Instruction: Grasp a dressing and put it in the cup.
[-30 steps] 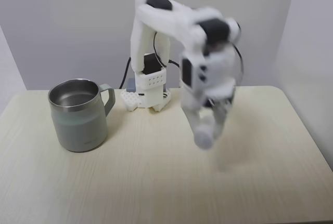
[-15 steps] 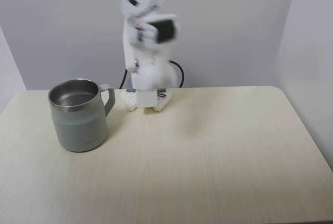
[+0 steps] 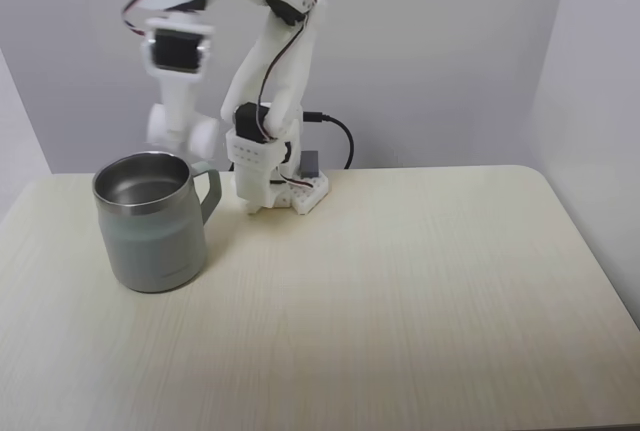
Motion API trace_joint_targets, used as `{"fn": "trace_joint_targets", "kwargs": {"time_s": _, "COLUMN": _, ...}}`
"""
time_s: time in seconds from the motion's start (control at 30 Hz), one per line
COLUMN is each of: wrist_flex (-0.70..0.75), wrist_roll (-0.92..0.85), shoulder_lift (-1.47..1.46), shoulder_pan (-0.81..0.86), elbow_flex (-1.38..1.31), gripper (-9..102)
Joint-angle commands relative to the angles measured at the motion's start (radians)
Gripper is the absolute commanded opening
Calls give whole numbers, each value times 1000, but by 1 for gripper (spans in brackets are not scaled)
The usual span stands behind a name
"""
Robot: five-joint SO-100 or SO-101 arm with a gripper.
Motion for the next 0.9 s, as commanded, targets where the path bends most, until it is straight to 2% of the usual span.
{"fn": "trace_joint_targets", "kwargs": {"time_s": 0.0, "wrist_flex": 18, "wrist_roll": -21, "shoulder_lift": 43, "shoulder_pan": 121, "elbow_flex": 0, "gripper": -1}}
{"fn": "trace_joint_targets", "kwargs": {"time_s": 0.27, "wrist_flex": -48, "wrist_roll": -97, "shoulder_lift": 135, "shoulder_pan": 249, "elbow_flex": -3, "gripper": 1}}
{"fn": "trace_joint_targets", "kwargs": {"time_s": 0.4, "wrist_flex": -77, "wrist_roll": -103, "shoulder_lift": 178, "shoulder_pan": 270, "elbow_flex": -2, "gripper": 10}}
{"fn": "trace_joint_targets", "kwargs": {"time_s": 0.53, "wrist_flex": -78, "wrist_roll": -110, "shoulder_lift": 198, "shoulder_pan": 278, "elbow_flex": 2, "gripper": 26}}
{"fn": "trace_joint_targets", "kwargs": {"time_s": 0.6, "wrist_flex": -78, "wrist_roll": -114, "shoulder_lift": 198, "shoulder_pan": 278, "elbow_flex": 2, "gripper": 30}}
{"fn": "trace_joint_targets", "kwargs": {"time_s": 0.87, "wrist_flex": -78, "wrist_roll": -126, "shoulder_lift": 221, "shoulder_pan": 293, "elbow_flex": 31, "gripper": 31}}
